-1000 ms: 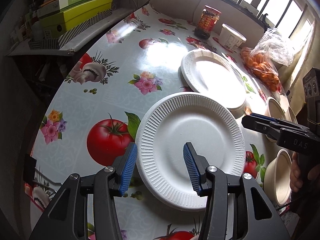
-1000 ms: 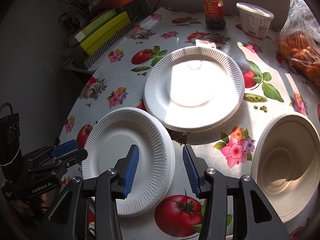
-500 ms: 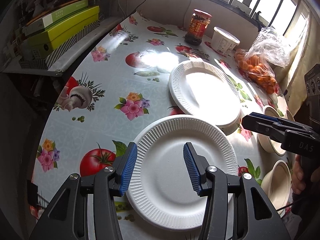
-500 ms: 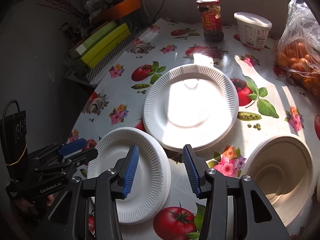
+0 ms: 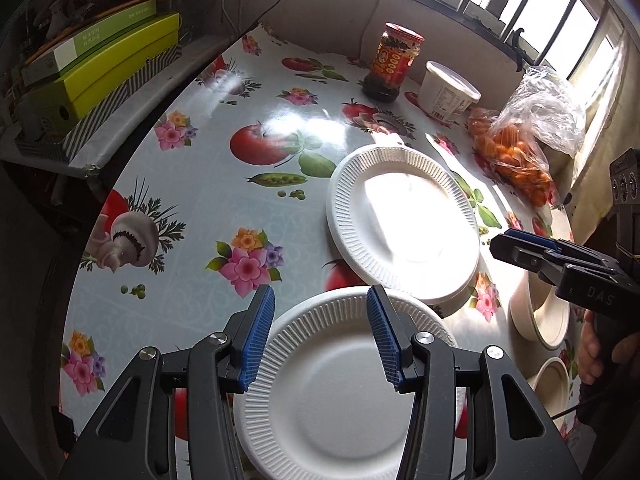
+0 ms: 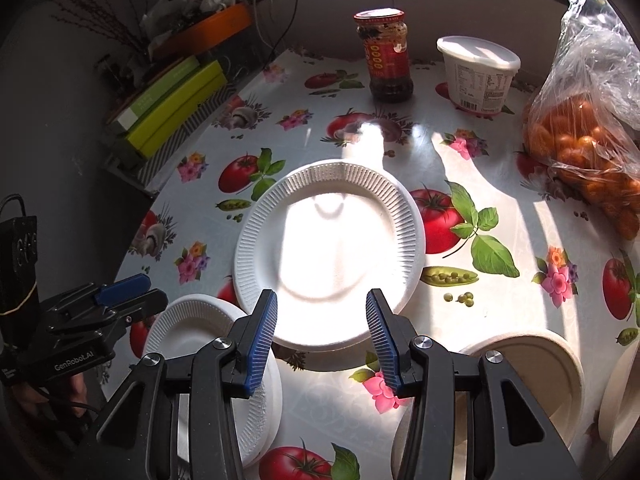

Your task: Organize plates and bowls

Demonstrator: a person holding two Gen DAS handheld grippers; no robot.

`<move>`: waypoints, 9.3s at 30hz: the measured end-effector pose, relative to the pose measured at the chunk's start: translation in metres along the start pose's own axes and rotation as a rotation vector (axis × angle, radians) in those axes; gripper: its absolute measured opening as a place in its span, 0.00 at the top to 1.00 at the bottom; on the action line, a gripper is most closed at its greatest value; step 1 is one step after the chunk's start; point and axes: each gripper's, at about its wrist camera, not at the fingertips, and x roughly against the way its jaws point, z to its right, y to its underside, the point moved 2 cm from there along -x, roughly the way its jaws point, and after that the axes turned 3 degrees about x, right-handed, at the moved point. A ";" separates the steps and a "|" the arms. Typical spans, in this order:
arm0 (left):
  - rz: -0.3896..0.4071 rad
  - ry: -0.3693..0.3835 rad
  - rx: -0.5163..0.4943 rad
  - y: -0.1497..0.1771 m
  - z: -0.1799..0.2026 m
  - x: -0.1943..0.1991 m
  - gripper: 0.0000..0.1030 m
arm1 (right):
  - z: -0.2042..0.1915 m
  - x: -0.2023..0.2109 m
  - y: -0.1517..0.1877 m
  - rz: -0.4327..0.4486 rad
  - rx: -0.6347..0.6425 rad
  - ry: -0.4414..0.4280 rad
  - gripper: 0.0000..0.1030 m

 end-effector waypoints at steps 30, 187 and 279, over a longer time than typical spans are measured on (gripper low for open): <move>-0.129 0.054 0.071 -0.047 -0.003 -0.069 0.52 | 0.062 -0.050 -0.034 -0.091 -0.079 0.070 0.57; -0.042 0.163 0.173 0.027 -0.039 0.024 0.88 | -0.022 0.015 0.043 0.002 -0.076 -0.036 0.84; -0.044 0.069 0.157 0.079 -0.057 0.027 0.80 | -0.057 -0.001 0.090 -0.034 -0.044 -0.050 0.64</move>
